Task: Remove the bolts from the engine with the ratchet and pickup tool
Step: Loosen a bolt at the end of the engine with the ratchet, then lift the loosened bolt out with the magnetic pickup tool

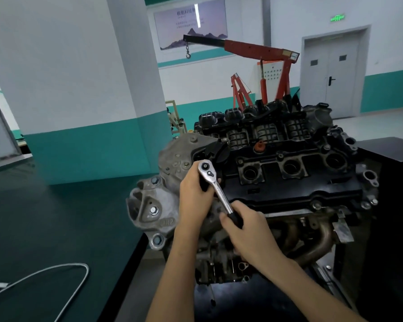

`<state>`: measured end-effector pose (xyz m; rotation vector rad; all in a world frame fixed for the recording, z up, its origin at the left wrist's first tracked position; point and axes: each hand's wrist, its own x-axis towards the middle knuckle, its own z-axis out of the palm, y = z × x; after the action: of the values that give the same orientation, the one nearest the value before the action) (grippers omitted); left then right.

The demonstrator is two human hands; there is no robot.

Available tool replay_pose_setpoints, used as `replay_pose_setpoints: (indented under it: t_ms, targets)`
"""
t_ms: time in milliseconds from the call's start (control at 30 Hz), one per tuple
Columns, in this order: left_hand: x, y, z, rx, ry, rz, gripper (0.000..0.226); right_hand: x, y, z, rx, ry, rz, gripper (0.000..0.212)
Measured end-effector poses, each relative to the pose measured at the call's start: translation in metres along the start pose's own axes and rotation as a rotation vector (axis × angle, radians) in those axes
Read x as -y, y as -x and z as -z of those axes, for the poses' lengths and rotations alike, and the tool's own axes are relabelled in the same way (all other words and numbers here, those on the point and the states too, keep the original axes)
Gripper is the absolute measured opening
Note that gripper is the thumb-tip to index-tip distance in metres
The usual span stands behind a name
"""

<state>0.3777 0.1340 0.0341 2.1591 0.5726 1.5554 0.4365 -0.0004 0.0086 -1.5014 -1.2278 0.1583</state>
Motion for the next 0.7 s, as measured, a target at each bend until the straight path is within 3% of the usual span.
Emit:
replay_pose_setpoints:
  t_ms: [333, 700]
  targets:
    - [-0.003, -0.003, 0.001, -0.011, -0.091, -0.031, 0.049, 0.028, 0.01, 0.035, 0.007, -0.116, 0.032, 0.025]
    - [-0.003, -0.006, 0.0, 0.025, -0.11, 0.035, 0.033, 0.066, 0.029, 0.07, 0.029, -0.233, 0.092, 0.025]
